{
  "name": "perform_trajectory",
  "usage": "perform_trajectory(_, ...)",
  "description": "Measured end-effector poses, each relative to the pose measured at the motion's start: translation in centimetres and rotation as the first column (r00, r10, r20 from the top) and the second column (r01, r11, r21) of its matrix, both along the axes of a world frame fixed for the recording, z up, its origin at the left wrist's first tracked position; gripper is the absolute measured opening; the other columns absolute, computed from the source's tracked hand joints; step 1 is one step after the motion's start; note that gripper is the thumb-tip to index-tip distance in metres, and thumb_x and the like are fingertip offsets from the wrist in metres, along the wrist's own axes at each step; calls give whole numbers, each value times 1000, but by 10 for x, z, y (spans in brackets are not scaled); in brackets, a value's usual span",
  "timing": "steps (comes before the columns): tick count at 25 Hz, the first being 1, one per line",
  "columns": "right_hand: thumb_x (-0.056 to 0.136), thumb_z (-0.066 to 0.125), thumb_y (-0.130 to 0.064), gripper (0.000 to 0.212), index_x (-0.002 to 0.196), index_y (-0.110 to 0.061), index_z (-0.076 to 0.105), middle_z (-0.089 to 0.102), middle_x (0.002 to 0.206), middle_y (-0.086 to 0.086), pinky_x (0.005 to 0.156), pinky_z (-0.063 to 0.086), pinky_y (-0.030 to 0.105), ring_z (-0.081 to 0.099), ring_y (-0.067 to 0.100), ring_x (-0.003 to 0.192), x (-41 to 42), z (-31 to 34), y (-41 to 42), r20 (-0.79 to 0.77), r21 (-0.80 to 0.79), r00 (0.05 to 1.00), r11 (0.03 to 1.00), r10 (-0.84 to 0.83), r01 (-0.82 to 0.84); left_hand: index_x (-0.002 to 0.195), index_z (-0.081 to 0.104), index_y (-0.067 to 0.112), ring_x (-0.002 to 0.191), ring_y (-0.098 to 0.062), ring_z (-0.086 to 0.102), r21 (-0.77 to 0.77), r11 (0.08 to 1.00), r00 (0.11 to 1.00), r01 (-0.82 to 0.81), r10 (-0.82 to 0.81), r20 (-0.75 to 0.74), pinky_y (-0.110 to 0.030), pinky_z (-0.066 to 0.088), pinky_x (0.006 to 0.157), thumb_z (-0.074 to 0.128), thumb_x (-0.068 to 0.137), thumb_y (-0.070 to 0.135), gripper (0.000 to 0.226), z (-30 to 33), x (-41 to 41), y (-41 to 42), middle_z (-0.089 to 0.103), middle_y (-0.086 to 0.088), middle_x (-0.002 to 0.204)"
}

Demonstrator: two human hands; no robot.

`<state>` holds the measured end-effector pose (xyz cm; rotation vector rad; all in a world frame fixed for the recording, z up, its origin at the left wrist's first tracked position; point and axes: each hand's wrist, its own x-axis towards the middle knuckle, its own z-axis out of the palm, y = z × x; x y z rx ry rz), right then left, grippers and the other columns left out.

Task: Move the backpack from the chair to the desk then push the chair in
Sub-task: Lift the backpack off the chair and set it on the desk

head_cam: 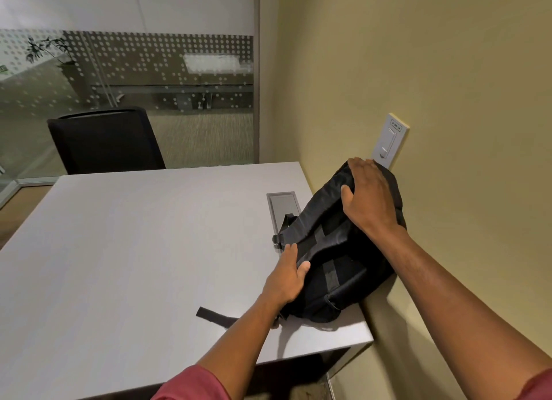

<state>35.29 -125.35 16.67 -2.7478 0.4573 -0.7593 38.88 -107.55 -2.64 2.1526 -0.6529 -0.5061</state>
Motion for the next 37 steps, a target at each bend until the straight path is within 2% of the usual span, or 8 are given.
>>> perform_trajectory(3, 94, 56, -15, 56, 147, -7, 38, 40, 154, 11, 122, 20, 40, 24, 29, 148, -15, -11, 28, 3, 22, 999, 999, 35, -35, 157, 22, 28, 151, -24, 29, -4, 997, 994, -74, 75, 82, -47, 32, 119, 35, 100, 59, 67, 2, -3, 23, 28, -1, 165)
perform_trajectory(7, 94, 56, -17, 55, 146, -11, 39, 43, 152, 8, 121, 26, 43, 25, 26, 148, -40, -35, 66, -19, 36, 995, 995, 96, -96, 161, 17, 22, 155, -19, 17, 29, 990, 985, -134, 130, 114, -39, 21, 122, 36, 105, 49, 65, -1, -18, 58, 17, -1, 169)
perform_trajectory(16, 95, 57, -25, 59, 148, -12, 37, 42, 153, 7, 120, 26, 43, 28, 26, 146, -108, -92, 127, -142, 164, 983, 982, 115, -92, 161, 15, 20, 156, -19, 12, 47, 971, 967, -234, 227, 115, -39, 18, 124, 35, 106, 47, 65, -2, -85, 129, 13, -3, 170)
perform_trajectory(22, 94, 60, -24, 56, 144, -12, 39, 47, 147, 8, 117, 27, 43, 34, 27, 142, -174, -112, 171, -157, 229, 972, 963, 177, -139, 160, 17, 23, 154, -18, 19, 25, 924, 921, -382, 378, 98, -41, 25, 122, 37, 105, 48, 64, 4, -161, 174, 17, 0, 169)
perform_trajectory(26, 94, 58, -26, 55, 143, -11, 39, 47, 146, 10, 114, 30, 42, 36, 28, 138, -223, -124, 202, -153, 281, 959, 941, 240, -191, 160, 19, 20, 154, -18, 19, 33, 892, 891, -450, 446, 90, -39, 22, 124, 40, 105, 44, 63, 2, -236, 211, 19, -1, 168)
perform_trajectory(30, 95, 55, -31, 59, 148, -11, 35, 41, 152, 10, 118, 28, 42, 32, 27, 143, -264, -136, 239, -201, 329, 936, 920, 289, -213, 159, 20, 19, 153, -21, 22, 60, 858, 858, -510, 502, 109, -44, 28, 122, 44, 104, 42, 64, 3, -289, 254, 23, -4, 167)
perform_trajectory(37, 95, 54, -33, 61, 147, -8, 35, 41, 152, 13, 118, 27, 43, 33, 31, 142, -307, -132, 323, -212, 355, 905, 891, 370, -282, 161, 18, 18, 155, -20, 14, 67, 796, 795, -601, 589, 145, -40, 21, 122, 43, 106, 37, 63, 18, -346, 352, 14, -5, 169)
